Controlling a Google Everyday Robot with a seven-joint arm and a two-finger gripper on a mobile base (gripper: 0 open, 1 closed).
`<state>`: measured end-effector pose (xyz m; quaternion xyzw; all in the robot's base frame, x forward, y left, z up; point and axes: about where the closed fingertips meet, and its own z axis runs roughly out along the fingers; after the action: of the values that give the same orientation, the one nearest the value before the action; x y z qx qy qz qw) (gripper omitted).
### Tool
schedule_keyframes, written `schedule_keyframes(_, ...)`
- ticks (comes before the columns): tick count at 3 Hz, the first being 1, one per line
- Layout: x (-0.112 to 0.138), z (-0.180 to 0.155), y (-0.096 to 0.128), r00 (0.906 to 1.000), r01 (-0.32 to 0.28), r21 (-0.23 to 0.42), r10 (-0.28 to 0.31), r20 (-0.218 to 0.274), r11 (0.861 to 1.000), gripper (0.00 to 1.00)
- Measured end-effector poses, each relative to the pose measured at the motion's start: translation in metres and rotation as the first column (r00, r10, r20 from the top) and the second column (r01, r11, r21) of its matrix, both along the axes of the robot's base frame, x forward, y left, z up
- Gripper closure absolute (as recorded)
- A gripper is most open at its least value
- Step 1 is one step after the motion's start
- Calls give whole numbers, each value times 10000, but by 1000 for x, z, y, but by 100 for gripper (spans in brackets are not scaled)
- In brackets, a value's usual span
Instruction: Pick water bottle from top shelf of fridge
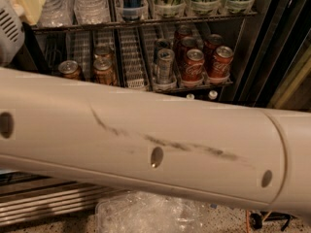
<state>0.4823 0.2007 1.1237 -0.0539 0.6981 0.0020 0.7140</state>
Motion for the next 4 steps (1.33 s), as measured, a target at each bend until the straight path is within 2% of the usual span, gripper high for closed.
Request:
schedule_keyframes(2, 23, -19, 6, 9985, -432, 103, 435, -322, 9990, 39)
schedule_keyframes(4, 54, -23, 7, 9977, -643, -14, 643, -226, 9979, 31)
